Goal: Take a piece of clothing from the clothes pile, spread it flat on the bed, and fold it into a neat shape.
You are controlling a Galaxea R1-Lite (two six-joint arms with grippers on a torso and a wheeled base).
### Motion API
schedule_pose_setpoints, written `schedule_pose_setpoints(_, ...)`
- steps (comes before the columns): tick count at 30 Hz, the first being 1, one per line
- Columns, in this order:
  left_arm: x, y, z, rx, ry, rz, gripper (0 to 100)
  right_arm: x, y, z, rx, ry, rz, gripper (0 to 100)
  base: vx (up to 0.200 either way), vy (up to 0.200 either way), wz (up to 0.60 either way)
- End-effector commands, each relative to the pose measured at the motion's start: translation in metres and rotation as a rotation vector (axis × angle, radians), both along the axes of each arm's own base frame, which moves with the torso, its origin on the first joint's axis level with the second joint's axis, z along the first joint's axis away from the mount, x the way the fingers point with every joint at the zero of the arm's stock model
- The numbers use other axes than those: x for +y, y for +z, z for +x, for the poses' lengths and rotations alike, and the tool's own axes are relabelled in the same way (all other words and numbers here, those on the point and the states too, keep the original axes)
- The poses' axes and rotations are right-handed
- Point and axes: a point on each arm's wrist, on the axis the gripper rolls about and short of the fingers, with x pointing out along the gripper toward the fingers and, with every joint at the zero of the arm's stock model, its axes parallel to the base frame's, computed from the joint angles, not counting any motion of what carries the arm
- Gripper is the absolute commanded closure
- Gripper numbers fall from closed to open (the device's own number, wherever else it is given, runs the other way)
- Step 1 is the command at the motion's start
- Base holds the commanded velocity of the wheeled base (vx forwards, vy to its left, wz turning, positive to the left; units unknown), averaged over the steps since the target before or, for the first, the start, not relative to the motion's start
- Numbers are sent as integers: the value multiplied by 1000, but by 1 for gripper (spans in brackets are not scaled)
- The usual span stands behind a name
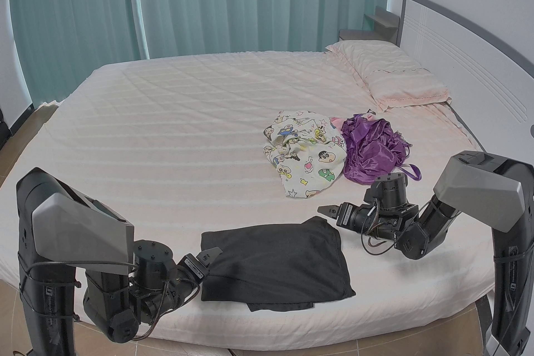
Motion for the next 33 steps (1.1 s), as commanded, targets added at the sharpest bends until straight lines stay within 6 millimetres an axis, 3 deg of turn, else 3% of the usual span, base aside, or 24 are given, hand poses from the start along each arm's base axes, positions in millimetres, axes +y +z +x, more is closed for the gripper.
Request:
schedule_pose_setpoints(1, 5, 1, -1, 0, 14, -9, 0, 9, -7, 10, 20, 10, -5, 0, 0, 0, 0)
schedule_pose_setpoints(11, 6, -4, -3, 30, 24, -16, 0, 20, -19, 18, 30, 24, -10, 0, 0, 0, 0)
schedule_pose_setpoints(27, 5, -5, -2, 30, 25, -18, 0, 27, -20, 29, 63, 29, -22, 0, 0, 0, 0)
schedule_pose_setpoints(28, 5, -5, -2, 30, 24, -18, 0, 29, -20, 30, 58, 33, -22, 100, 0, 0, 0)
schedule_pose_setpoints(33, 5, -5, -2, 30, 25, -18, 0, 32, -21, 30, 73, 33, -34, 100, 0, 0, 0)
